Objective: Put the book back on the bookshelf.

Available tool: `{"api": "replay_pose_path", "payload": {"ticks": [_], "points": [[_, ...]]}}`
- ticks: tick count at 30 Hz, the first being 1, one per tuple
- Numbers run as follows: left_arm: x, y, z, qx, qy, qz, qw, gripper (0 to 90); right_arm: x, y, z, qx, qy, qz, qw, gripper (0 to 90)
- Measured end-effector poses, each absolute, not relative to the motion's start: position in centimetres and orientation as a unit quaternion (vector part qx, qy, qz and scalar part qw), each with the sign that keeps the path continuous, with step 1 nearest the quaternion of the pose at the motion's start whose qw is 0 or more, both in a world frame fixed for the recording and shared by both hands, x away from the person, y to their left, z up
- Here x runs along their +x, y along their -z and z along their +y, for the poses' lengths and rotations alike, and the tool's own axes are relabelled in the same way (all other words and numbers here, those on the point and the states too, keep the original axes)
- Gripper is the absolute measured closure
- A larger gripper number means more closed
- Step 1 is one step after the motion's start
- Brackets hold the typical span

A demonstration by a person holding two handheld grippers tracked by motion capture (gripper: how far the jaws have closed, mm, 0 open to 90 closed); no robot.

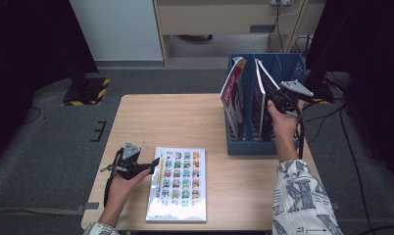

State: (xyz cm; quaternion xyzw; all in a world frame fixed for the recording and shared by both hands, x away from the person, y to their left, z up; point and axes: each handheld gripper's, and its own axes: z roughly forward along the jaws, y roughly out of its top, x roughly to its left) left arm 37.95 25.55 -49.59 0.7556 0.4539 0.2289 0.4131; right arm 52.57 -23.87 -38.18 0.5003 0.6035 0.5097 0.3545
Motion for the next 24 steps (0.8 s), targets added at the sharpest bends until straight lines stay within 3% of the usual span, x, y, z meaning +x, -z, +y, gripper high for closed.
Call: {"api": "replay_pose_path", "payload": {"ticks": [24], "points": [[37.98,49.65,25.5,0.759,-0.228,0.453,0.409,11.4,52.01,38.5,-23.52,0.489,-0.517,0.604,0.358,83.7]]}}
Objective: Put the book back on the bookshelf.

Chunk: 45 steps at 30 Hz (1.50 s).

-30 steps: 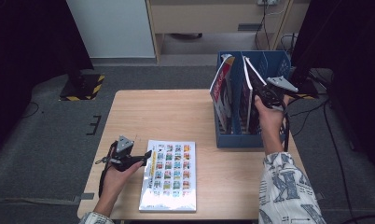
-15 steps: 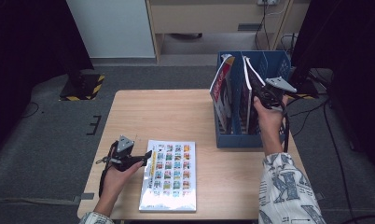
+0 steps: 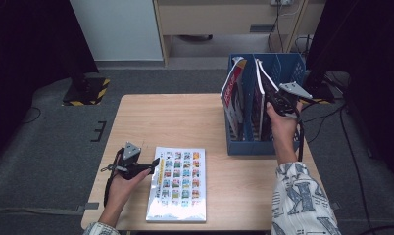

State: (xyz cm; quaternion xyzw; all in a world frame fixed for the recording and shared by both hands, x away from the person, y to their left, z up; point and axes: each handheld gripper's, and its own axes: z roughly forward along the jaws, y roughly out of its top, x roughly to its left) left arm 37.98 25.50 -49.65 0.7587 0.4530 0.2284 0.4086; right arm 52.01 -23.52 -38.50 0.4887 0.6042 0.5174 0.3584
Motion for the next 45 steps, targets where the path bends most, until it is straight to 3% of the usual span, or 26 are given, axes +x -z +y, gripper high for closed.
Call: {"api": "replay_pose_path", "payload": {"ticks": [19,45], "points": [[38.0,49.7,25.4,0.758,-0.228,0.452,0.411,11.7,52.3,38.4,-24.6,0.511,-0.52,0.567,0.384,84.1],[38.0,49.7,25.3,0.758,-0.225,0.452,0.412,11.6,52.8,39.0,-22.8,0.487,-0.479,0.593,0.426,83.5]]}}
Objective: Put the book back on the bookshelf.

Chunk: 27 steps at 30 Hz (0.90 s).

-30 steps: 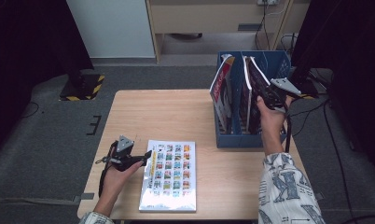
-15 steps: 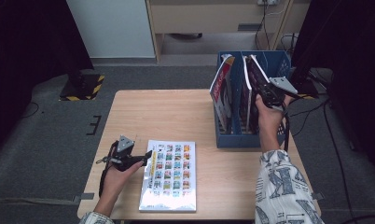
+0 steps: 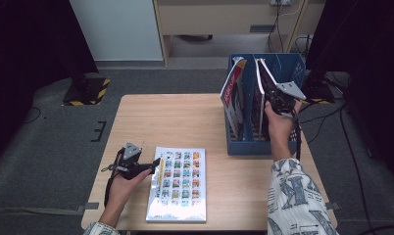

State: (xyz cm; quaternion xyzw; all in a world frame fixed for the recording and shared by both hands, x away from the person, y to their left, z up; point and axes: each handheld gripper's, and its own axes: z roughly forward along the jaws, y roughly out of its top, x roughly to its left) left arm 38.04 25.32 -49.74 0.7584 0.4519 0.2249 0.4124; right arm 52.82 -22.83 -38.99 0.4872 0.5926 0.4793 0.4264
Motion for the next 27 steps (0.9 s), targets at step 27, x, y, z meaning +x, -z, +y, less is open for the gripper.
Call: {"api": "replay_pose_path", "payload": {"ticks": [27], "points": [[37.98,49.7,25.24,0.76,-0.227,0.451,0.41,11.6,51.83,39.61,-22.13,0.495,-0.485,0.602,0.397,64.7]]}}
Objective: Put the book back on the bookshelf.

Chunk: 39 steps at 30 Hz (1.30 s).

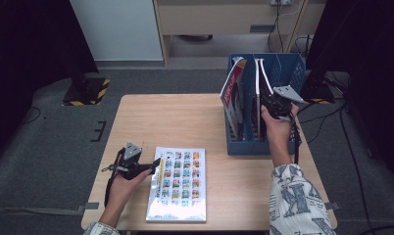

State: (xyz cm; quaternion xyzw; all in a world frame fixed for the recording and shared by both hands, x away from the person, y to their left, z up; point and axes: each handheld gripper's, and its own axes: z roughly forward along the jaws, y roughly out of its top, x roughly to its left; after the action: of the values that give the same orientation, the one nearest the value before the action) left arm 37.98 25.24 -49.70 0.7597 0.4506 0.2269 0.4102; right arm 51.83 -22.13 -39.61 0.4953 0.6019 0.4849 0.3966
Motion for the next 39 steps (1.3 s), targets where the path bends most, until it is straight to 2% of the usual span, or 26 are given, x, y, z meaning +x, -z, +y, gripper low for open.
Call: {"api": "replay_pose_path", "payload": {"ticks": [13,39], "points": [[38.0,49.7,25.1,0.761,-0.227,0.449,0.409,11.6,50.2,39.8,-22.1,0.49,-0.495,0.598,0.397,57.9],[38.0,49.7,24.9,0.762,-0.23,0.449,0.405,11.5,47.9,40.4,-22.6,0.491,-0.494,0.6,0.394,53.8]]}}
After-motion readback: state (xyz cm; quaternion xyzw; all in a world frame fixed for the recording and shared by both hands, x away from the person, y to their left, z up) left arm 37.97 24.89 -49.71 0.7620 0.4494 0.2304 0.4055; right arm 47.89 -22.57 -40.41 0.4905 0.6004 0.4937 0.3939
